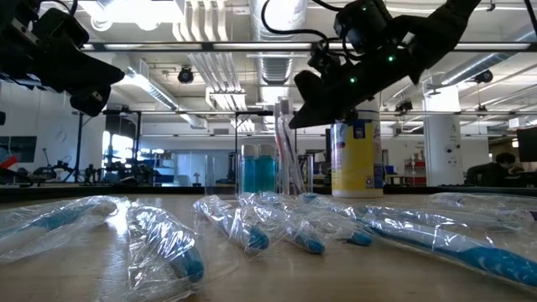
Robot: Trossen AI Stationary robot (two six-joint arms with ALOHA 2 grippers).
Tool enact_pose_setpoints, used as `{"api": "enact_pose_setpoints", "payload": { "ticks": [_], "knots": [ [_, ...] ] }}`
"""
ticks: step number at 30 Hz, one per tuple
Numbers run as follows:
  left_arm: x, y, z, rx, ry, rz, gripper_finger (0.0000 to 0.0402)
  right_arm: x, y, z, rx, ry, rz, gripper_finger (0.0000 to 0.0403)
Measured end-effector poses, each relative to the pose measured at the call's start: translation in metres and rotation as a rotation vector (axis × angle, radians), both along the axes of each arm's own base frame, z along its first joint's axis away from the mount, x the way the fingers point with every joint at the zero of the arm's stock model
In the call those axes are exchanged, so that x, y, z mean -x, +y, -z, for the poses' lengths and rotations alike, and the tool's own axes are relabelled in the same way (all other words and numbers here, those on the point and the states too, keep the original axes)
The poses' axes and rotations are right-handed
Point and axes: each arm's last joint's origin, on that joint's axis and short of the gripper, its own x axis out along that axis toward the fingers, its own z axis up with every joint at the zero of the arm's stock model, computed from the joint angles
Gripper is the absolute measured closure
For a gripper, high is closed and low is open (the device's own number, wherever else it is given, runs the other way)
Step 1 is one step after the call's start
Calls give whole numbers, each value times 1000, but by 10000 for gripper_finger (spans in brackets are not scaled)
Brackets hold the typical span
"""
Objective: Pick & Place toothbrushing station
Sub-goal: Put the left purple toothbrush into the transparent organizer, then put the blue toothbrush into the transparent organizer
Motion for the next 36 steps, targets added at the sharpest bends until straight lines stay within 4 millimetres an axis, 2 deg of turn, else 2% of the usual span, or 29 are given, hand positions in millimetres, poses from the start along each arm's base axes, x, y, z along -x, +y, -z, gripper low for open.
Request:
{"api": "enact_pose_setpoints", "payload": {
  "ticks": [3,8,14,18,21,28,36],
  "knots": [
    [0,0,0,0,0,0,369,5,0,-5,-18,17,-1,375],
    [0,0,0,0,0,0,369,15,-1,-14,-32,49,26,318],
    [0,0,0,6,-3,-2,369,32,1,-45,-25,-11,25,253],
    [0,0,0,7,-4,-2,371,51,10,-69,-47,-51,8,236],
    [0,0,0,7,-5,-1,370,64,21,-78,-71,-41,-21,236],
    [0,0,-1,8,-8,-1,373,83,52,-74,-182,63,-87,252],
    [0,0,-1,8,-10,-1,376,78,98,-54,-308,121,-179,255]
  ]
}}
